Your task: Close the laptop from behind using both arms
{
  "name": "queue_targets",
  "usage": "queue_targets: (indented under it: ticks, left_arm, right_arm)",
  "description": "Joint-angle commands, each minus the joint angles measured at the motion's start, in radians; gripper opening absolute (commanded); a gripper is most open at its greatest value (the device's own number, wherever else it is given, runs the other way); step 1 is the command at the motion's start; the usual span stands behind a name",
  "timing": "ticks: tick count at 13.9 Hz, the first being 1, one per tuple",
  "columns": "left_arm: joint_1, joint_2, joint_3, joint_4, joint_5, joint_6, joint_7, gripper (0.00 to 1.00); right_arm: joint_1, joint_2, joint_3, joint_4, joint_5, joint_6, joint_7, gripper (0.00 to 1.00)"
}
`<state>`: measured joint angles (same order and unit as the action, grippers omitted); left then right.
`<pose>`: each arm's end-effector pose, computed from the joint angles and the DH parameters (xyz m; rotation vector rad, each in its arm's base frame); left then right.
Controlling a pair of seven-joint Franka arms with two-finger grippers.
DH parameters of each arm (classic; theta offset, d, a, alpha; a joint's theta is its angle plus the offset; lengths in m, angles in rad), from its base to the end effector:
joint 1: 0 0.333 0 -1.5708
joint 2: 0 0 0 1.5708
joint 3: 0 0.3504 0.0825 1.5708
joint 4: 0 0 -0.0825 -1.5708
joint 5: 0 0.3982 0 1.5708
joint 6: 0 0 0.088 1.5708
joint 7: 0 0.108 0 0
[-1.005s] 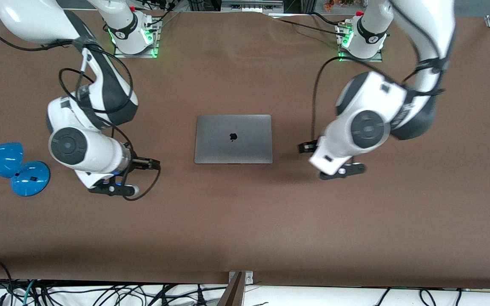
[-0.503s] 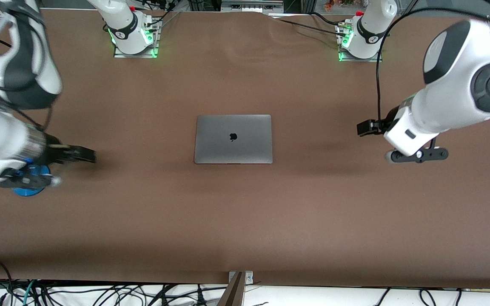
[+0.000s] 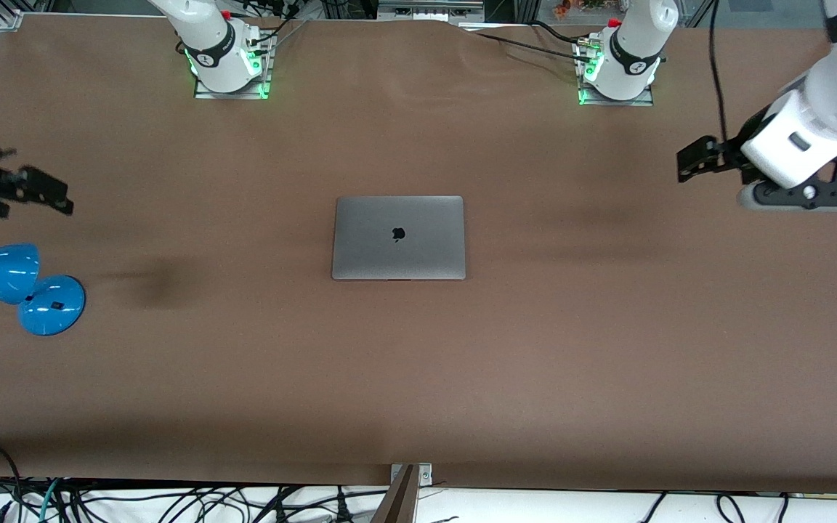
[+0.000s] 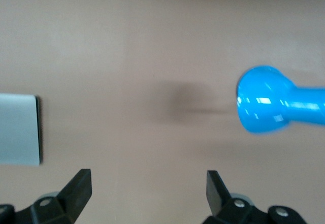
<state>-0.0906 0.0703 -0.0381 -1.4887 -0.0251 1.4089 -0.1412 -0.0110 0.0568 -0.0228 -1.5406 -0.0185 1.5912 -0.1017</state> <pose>0.5699 -0.0759 0.6441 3.1252 0.0160 -0.2386 0.5894 -0.0215 0.6415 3.1204 0.1067 -0.0117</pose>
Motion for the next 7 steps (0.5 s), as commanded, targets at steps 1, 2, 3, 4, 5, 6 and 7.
queue_targets:
  ticks: [1,2,3,4,5,6,7]
  left_arm:
    - [-0.017,-0.118,0.024,-0.143,-0.019,0.053,0.029,1.0]
    - [-0.017,-0.153,0.026,-0.183,-0.018,0.079,0.038,1.0]
    - [-0.02,-0.167,0.035,-0.197,-0.016,0.091,0.058,1.0]
    - [-0.032,-0.172,0.049,-0.193,-0.009,0.093,0.067,1.0]
    - [-0.059,-0.172,0.094,-0.183,-0.007,0.093,0.084,1.0]
    - [-0.104,-0.17,0.149,-0.173,-0.006,0.09,0.101,1.0]
    - [-0.122,-0.162,0.177,-0.157,-0.006,0.084,0.098,1.0]
  right_arm:
    - [0.009,-0.141,-0.012,-0.126,-0.018,-0.016,0.034,1.0]
    - [0.008,-0.173,-0.011,-0.191,-0.014,0.001,0.068,1.0]
    - [0.009,-0.179,-0.005,-0.231,-0.015,0.031,0.069,1.0]
    - [0.009,-0.175,0.001,-0.245,-0.015,0.045,0.076,1.0]
    - [0.008,-0.172,0.017,-0.24,-0.012,0.05,0.079,1.0]
    - [0.008,-0.166,0.018,-0.234,-0.011,0.05,0.079,1.0]
    - [0.009,-0.158,0.017,-0.228,-0.011,0.046,0.079,1.0]
